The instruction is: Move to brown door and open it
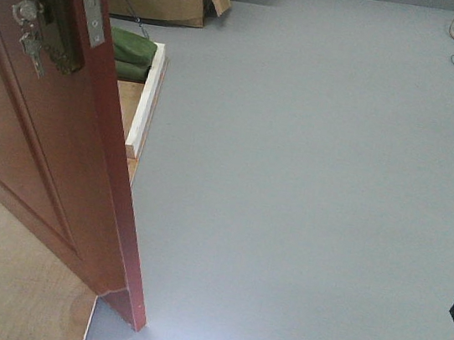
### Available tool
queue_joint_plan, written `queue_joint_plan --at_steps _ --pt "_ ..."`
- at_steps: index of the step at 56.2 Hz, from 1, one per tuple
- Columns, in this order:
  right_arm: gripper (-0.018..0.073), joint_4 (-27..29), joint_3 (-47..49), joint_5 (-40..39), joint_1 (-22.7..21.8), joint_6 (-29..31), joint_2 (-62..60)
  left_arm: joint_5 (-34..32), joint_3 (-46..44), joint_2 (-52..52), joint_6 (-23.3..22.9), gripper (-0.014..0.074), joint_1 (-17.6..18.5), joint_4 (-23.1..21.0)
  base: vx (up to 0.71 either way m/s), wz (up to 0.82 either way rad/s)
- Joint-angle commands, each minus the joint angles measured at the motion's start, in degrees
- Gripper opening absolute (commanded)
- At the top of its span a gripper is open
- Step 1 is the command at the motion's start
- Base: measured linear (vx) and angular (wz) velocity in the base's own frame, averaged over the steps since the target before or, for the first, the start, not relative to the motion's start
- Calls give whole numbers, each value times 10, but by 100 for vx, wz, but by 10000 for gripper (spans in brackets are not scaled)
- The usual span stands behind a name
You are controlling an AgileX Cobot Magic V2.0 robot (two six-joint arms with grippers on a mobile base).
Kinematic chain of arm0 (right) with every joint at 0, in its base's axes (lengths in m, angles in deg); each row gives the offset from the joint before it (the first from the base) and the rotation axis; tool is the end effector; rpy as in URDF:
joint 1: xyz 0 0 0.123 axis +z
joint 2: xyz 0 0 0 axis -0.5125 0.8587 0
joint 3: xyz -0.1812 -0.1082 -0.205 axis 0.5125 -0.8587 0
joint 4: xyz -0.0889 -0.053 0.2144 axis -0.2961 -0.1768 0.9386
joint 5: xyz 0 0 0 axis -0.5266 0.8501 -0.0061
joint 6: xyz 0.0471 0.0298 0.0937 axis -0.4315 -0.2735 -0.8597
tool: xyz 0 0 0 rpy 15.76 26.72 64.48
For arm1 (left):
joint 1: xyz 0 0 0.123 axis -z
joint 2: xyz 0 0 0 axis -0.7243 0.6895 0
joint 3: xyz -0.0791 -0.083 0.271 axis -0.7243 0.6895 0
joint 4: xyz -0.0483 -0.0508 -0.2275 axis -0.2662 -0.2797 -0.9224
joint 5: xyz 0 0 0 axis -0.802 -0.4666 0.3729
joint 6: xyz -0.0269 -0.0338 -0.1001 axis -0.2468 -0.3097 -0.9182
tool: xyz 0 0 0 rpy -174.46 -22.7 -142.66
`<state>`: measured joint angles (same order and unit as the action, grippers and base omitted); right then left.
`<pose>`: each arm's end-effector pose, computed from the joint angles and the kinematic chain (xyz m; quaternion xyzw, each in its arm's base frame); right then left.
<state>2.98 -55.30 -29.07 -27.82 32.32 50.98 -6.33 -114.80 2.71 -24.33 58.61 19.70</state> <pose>0.0462 0.0052 0.1636 -0.0259 0.8080 0.0281 0.5880 0.2401 -0.0451 0.4231 0.0751 0.6918 -0.0313 0.7175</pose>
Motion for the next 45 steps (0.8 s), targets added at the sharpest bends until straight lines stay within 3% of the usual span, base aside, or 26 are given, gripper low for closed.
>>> queue_joint_plan --at_steps 1,45 --pt "0 -2 -2 -44 1 5 -3 -25 -21 -9 -4 -4 2 2 13 0" --pt "0 -2 -2 -45 1 5 -3 -25 -21 -9 -4 -4 2 2 12 1"
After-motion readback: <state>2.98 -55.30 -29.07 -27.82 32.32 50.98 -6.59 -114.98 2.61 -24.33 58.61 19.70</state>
